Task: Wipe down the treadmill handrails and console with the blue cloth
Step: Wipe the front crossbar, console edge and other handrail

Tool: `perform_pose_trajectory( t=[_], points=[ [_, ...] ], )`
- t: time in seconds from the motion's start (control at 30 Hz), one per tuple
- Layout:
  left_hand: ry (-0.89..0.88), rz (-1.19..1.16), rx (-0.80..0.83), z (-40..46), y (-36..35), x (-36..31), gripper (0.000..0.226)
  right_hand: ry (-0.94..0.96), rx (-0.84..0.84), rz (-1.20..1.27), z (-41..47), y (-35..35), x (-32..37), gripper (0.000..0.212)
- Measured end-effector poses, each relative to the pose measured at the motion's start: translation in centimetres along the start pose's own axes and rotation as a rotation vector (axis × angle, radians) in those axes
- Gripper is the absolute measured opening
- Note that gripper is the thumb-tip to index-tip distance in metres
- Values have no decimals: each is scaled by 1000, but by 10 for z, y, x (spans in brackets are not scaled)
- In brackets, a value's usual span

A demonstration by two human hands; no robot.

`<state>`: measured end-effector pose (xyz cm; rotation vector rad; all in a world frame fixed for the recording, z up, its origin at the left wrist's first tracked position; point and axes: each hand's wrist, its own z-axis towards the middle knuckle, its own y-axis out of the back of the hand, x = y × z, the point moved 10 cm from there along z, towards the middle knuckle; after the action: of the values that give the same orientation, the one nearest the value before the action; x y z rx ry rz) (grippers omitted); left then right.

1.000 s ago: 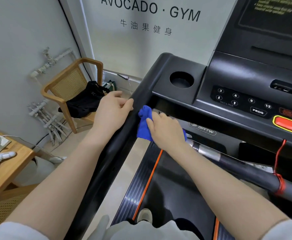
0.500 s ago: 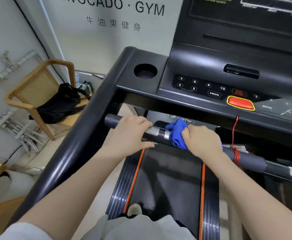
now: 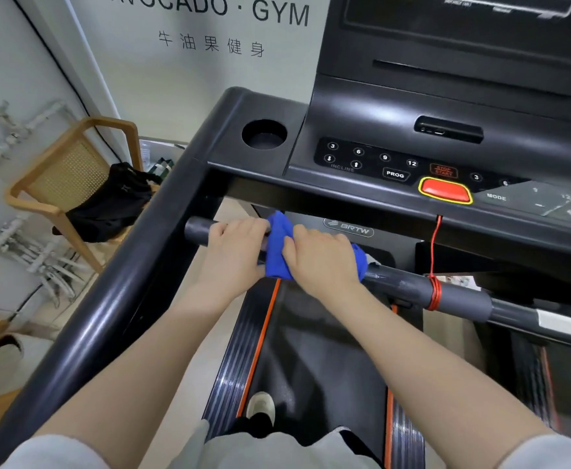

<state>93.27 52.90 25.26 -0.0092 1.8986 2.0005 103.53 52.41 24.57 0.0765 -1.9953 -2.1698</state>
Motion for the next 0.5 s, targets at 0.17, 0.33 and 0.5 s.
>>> perform_pose_trajectory(
  t=[0.17, 0.33, 0.5],
  points=[
    [28, -51, 24, -1, 1, -1, 46, -130, 42, -28, -25, 3, -71, 33],
    [61, -88, 19, -2, 1, 3, 49, -125, -154, -125, -36, 16, -83, 35],
    [20, -99, -9, -1, 1, 5, 49, -184, -299, -247, -42, 20, -78, 36]
  ],
)
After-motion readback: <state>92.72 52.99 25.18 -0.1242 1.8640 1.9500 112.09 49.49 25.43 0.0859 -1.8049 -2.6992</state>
